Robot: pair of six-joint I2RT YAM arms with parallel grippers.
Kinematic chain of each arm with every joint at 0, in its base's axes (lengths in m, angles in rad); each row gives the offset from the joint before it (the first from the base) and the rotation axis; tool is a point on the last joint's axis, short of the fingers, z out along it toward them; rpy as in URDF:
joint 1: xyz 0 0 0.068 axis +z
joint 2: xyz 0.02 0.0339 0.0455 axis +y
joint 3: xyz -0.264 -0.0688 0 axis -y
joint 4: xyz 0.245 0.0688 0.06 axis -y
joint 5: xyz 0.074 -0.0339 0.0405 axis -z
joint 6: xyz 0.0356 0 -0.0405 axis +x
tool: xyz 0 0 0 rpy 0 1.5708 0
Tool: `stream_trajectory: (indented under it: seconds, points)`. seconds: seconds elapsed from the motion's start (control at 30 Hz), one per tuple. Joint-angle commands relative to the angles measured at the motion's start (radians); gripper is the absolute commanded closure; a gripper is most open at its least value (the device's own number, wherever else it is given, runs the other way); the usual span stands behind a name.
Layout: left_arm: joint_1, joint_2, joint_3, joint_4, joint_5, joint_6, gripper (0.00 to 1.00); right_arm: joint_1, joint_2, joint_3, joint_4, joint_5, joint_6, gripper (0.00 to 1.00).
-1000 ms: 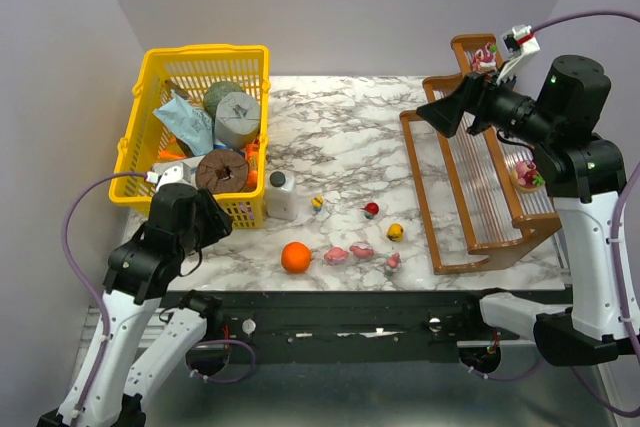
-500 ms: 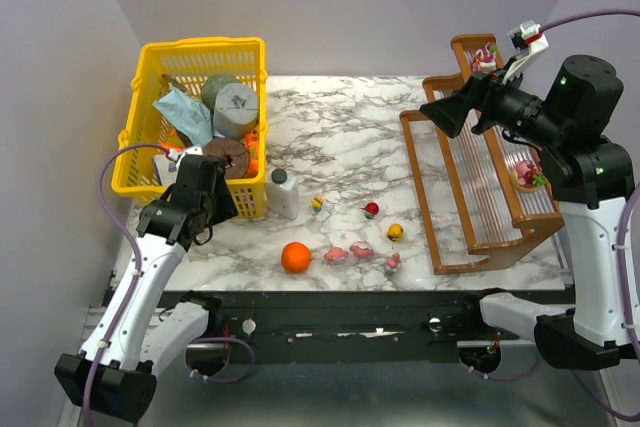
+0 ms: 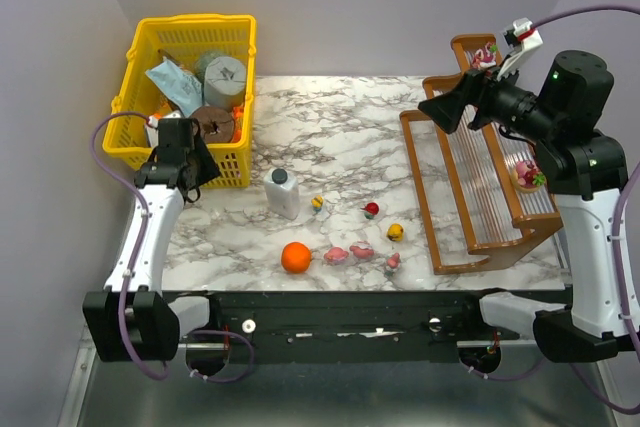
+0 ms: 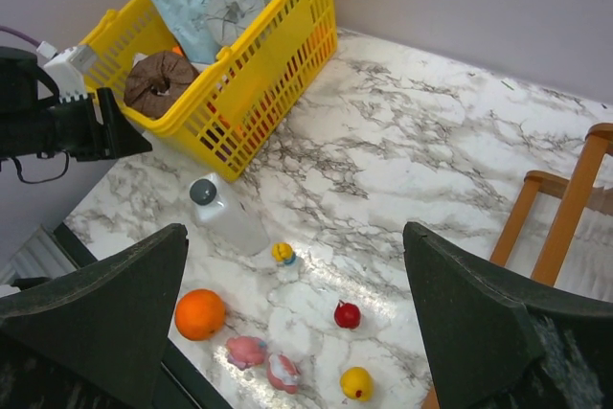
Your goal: Place and organize the plastic toys onto the shelf
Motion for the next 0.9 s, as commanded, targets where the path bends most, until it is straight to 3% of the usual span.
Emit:
stream_trajectory:
  seconds: [0.0,0.13,0.3,0.47,0.77,0.87]
  points:
    - [0.042,0.123,0.090,0.166,0.052,0.005,0.38,0.006,0.014,0.023,0.010,0.038,-0.017,0.00]
    - [0.041,0.123,0.087,0.182,0.109,-0.003,0.38,0.006,0.008,0.010,0.002,0.047,-0.011,0.00]
    - [-0.002,-0.027,-0.005,0.115,0.228,-0.044,0.38,0.004,-0.018,-0.026,-0.001,0.049,0.010,0.00]
    - [-0.298,-0.163,-0.074,0.095,0.209,-0.120,0.30,0.004,-0.012,-0.035,0.005,0.012,0.041,0.00]
    - [-0.573,-0.199,-0.179,0.129,0.161,-0.210,0.14,0.004,-0.018,-0.014,-0.028,0.030,0.055,0.00]
    - [-0.643,-0.170,-0.238,0.199,0.091,-0.224,0.15,0.004,-0.031,-0.024,-0.033,0.036,0.062,0.00]
